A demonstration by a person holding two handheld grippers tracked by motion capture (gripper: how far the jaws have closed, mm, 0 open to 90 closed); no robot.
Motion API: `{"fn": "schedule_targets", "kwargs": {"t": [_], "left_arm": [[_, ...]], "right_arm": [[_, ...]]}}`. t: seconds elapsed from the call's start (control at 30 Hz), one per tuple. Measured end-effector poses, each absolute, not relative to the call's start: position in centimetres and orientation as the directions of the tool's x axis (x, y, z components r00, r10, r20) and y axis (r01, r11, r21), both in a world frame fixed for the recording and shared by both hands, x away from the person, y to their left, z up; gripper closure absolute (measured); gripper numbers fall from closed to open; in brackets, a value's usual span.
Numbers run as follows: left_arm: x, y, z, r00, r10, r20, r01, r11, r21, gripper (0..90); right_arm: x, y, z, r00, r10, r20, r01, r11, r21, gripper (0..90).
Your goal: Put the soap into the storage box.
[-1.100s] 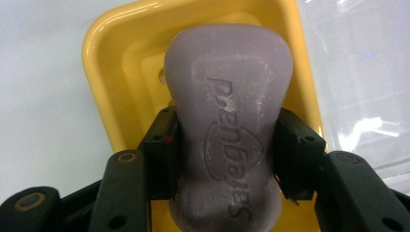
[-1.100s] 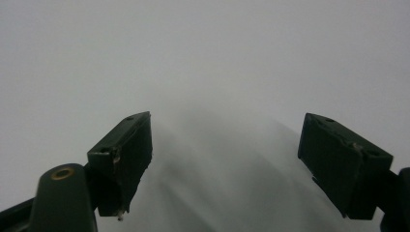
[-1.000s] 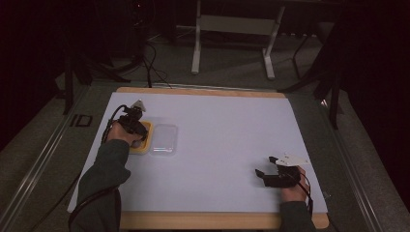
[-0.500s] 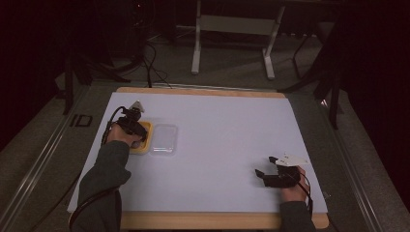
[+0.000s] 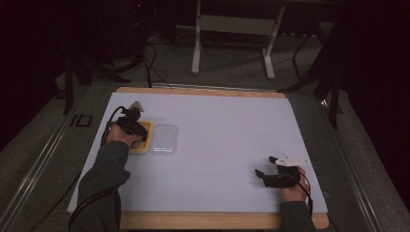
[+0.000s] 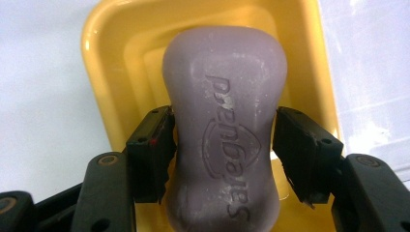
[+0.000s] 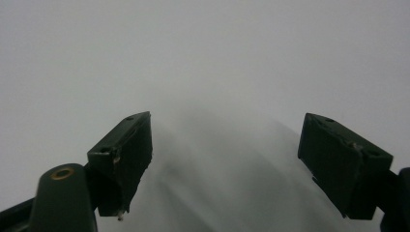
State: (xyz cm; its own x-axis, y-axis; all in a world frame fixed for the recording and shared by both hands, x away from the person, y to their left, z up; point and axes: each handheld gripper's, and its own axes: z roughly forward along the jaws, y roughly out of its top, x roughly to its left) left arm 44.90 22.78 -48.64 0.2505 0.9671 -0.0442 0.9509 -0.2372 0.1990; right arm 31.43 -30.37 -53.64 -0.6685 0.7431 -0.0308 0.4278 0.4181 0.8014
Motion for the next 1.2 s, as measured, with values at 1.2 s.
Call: {"fn": "schedule_targets", "kwargs": {"t": [1.2], "left_arm": [[42.5,19.6,-43.4,0.451,0.892,-0.01,0.804,-0.402,0.439,39.0]], "right_arm": [[31.4,-30.3,-53.7,-0.67,0.742,-0.035,0.426,0.423,0.8,19.4]]}}
